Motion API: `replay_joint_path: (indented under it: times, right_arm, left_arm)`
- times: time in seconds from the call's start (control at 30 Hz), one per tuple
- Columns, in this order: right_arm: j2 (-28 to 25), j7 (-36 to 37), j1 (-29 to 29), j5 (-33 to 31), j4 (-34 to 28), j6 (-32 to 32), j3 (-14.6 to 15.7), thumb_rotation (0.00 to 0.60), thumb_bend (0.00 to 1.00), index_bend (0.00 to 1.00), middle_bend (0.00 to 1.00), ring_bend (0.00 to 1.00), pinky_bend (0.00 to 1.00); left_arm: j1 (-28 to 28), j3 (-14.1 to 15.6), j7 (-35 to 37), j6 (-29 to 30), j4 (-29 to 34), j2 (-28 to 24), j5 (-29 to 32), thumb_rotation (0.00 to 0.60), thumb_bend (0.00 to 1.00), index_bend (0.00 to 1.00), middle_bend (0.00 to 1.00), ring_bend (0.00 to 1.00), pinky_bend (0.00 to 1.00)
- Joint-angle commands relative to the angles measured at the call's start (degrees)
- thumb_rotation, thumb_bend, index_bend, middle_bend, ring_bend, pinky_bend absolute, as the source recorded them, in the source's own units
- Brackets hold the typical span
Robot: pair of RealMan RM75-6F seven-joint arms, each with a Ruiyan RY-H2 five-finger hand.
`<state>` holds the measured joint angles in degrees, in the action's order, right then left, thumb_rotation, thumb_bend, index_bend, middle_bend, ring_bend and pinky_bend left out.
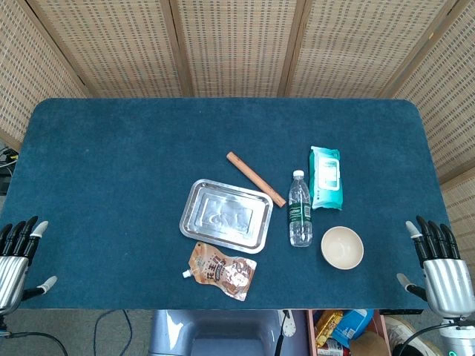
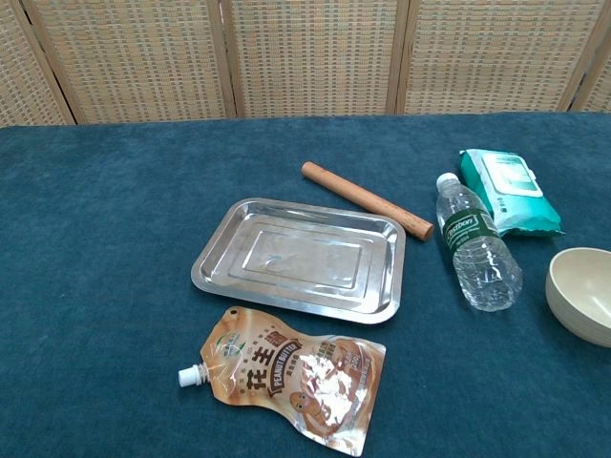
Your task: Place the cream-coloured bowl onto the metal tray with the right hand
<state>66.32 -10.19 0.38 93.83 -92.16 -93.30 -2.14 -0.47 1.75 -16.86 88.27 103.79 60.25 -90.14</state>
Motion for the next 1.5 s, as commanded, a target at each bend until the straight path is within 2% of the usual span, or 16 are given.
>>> replay_joint_path:
  times: [0.03, 0.2, 0.37, 0.47, 0.57, 0.8, 1.0, 1.13, 1.23, 1.33, 1.5]
  right_arm:
    - [0.0, -0.1, 0.0, 0.0, 0.0, 0.2, 0.1, 0.6, 0.0, 0.0, 0.0, 0.0, 0.0]
    - [-1.1, -0.5, 0.8, 0.9, -0.2, 2.7, 1.3, 0.6, 0.0, 0.0, 0.0, 0.0, 0.0]
    - [-2.1, 1.0, 4.9, 3.1, 1.7, 10.4, 3.1, 0.6, 0.0, 0.0, 0.0, 0.0, 0.0]
    - [-1.4, 1.7, 7.8, 1.2, 3.7, 16.8, 3.2, 0.6, 0.0, 0.01, 0.0, 0.0, 0.0]
    - [0.0, 1.9, 9.3, -0.4, 5.2, 20.2, 3.0, 0.6, 0.0, 0.05, 0.0, 0.0, 0.0]
    - [4.3, 5.1, 11.5, -0.5, 10.5, 23.3, 3.5, 0.6, 0.01, 0.24, 0.0, 0.0, 0.0]
    - [8.4, 7.7, 12.8, 0.6, 16.0, 23.8, 4.1, 0.6, 0.13, 0.34, 0.0, 0.0, 0.0]
    - [10.8, 8.9, 13.6, 1.2, 19.2, 24.0, 4.4, 0.6, 0.28, 0.39, 0.0, 0.0, 0.0]
    - [12.4, 9.3, 14.1, 1.8, 21.1, 23.8, 4.8, 0.6, 0.35, 0.42, 0.0, 0.0, 0.0]
    - [13.6, 9.8, 14.3, 2.4, 22.6, 23.0, 5.1, 0.6, 0.43, 0.5, 0.0, 0.0, 0.0]
    - [14.0, 10.8, 14.4, 3.3, 23.4, 21.5, 5.5, 0.6, 0.46, 0.62, 0.0, 0.0, 0.0]
  left_arm:
    - [-0.1, 0.0, -0.1, -0.4, 0.0, 0.0, 0.3, 0.6, 0.0, 0.0, 0.0, 0.0, 0.0]
    - [-0.2, -0.2, -0.4, -0.7, 0.3, 0.1, 0.7, 0.6, 0.0, 0.0, 0.0, 0.0, 0.0]
    - [-0.2, -0.5, -1.0, -0.7, 0.6, 0.0, 1.1, 0.6, 0.0, 0.0, 0.0, 0.0, 0.0]
    - [-0.2, -1.0, -1.2, -0.5, 0.8, 0.1, 1.9, 0.6, 0.0, 0.0, 0.0, 0.0, 0.0]
    - [-0.3, -1.2, -1.4, -0.9, 0.9, 0.2, 2.6, 0.6, 0.0, 0.0, 0.0, 0.0, 0.0]
    - [-0.9, -2.0, -2.3, -1.7, 0.6, 0.7, 4.2, 0.6, 0.0, 0.0, 0.0, 0.0, 0.0]
    - [-0.9, -2.2, -2.5, -1.5, 0.7, 0.8, 4.6, 0.6, 0.0, 0.0, 0.0, 0.0, 0.0]
    - [-0.8, -2.2, -2.5, -1.5, 0.6, 0.9, 4.8, 0.6, 0.0, 0.0, 0.0, 0.0, 0.0]
    - [-1.0, -2.2, -2.6, -1.7, 0.5, 1.0, 5.0, 0.6, 0.0, 0.0, 0.0, 0.0, 0.0]
    - [-1.0, -2.3, -2.7, -1.8, 0.5, 1.0, 5.3, 0.6, 0.0, 0.0, 0.0, 0.0, 0.0]
    - [-1.1, -2.4, -2.5, -1.9, 0.5, 0.9, 5.6, 0.6, 0.0, 0.0, 0.0, 0.0, 0.0]
